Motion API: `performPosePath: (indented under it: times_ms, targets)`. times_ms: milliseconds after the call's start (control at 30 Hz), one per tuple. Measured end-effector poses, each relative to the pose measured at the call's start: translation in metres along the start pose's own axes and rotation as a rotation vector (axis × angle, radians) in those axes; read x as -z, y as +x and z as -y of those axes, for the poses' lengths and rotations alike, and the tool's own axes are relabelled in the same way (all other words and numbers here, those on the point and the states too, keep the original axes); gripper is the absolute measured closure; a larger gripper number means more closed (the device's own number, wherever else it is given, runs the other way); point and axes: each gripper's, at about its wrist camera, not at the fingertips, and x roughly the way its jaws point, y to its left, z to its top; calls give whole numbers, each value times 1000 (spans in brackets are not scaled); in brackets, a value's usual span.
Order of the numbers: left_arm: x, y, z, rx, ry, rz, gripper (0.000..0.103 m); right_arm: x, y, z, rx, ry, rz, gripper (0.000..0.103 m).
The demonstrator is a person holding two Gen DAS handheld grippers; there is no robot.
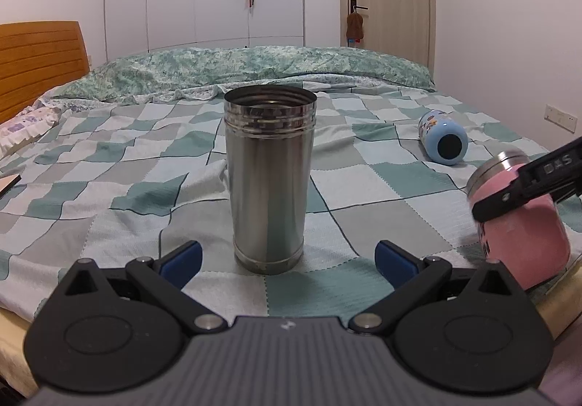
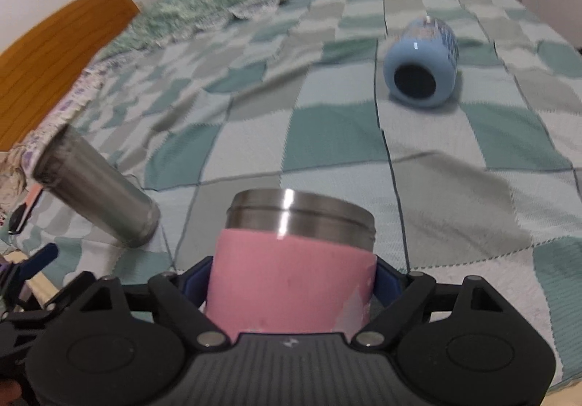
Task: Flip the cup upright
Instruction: 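Grasp the pink cup with the right tool while the left tool releases it, then rotate the pink cup upright with the right tool and lower it beside the steel tumbler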
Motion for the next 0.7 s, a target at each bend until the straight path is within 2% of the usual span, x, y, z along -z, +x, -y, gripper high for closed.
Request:
performPosePath:
  times_ms: [233, 400, 567, 700]
  targets:
    - [-1, -7, -1, 2, -11, 16, 0, 17, -34, -20, -67, -153, 235, 20]
    - [-5, -11, -5, -15, -18, 29, 0, 13, -44, -53, -26, -291, 406, 20]
    - [-8, -12, -10, -36, -37, 42, 0, -1, -27, -84, 5, -380, 473, 20]
    - [-8, -9, -15, -50, -52, 36, 0, -6, -2, -102, 18, -406, 473, 20]
